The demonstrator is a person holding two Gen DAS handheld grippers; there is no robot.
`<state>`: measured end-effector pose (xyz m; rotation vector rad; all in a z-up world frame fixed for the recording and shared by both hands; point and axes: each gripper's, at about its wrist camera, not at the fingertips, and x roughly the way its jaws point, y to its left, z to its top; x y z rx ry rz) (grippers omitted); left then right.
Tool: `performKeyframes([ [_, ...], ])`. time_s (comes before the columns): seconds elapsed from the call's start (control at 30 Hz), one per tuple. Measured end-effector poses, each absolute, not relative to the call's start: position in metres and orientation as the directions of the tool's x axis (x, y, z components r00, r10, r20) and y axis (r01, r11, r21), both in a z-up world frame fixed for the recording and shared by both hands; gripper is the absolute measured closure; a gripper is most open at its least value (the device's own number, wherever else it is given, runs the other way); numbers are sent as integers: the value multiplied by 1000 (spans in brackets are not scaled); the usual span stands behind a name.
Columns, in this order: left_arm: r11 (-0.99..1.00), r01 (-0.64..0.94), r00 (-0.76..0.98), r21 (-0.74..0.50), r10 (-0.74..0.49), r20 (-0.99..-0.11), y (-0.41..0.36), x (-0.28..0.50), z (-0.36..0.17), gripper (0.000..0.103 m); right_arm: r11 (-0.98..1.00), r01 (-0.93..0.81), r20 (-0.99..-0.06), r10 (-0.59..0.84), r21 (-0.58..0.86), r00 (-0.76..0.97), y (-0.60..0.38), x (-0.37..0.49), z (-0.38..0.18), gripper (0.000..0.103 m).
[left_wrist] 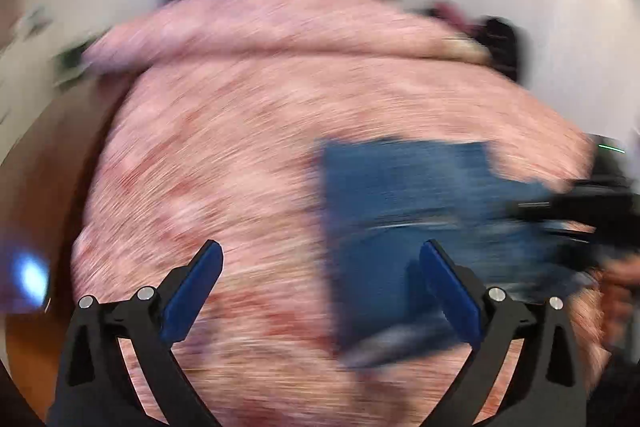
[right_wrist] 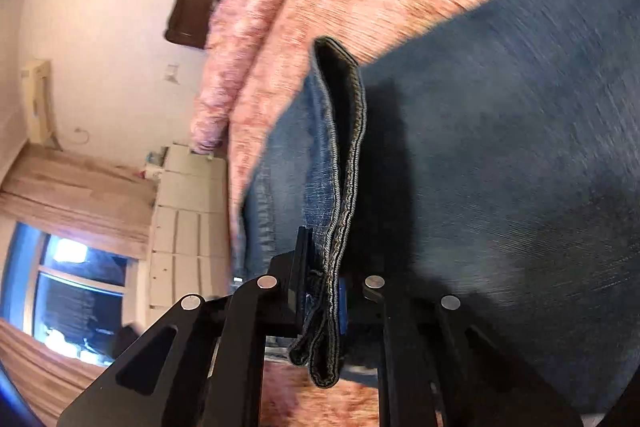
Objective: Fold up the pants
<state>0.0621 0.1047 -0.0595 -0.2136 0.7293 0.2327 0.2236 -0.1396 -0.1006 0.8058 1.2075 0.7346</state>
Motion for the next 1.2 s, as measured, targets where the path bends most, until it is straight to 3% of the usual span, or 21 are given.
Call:
performKeyframes([
  [0.1, 882, -436, 647, -179, 168, -744, 151, 58, -88, 4, 487, -101, -455, 860, 868, 233, -145, 233, -73, 93],
  [0.17, 862, -456, 613, -224, 121, -781, 162, 58, -102, 4, 497, -140, -454, 853, 856, 256, -154, 237, -53, 93],
  [0.23, 870, -442, 633, -217, 131, -763, 159, 57, -94, 4, 514, -151, -462, 841, 844, 281, -170, 241, -41, 93],
  [0.4, 926, -285, 736, -246, 47, -676, 129, 63, -61, 4, 573, -132, -509, 794, 809, 332, -222, 232, -39, 93],
  [0.5, 945, -127, 779, -302, -93, -620, 108, 82, -38, 4, 596, -67, -542, 766, 800, 346, -248, 224, -58, 93],
  [0.67, 948, 116, 752, -296, -279, -597, 51, 119, -15, 4, 603, 13, -563, 736, 797, 374, -275, 208, -85, 93],
  [0.8, 954, 195, 687, -229, -299, -662, 19, 143, -31, 4, 591, 63, -567, 729, 804, 384, -282, 205, -102, 93],
  [1.07, 965, 121, 520, -231, -260, -814, 14, 167, -96, 4, 595, 170, -607, 685, 785, 404, -304, 197, -135, 93],
  [1.2, 964, 95, 530, -248, -260, -807, 16, 168, -101, 2, 614, 185, -629, 663, 767, 406, -305, 195, -131, 92],
])
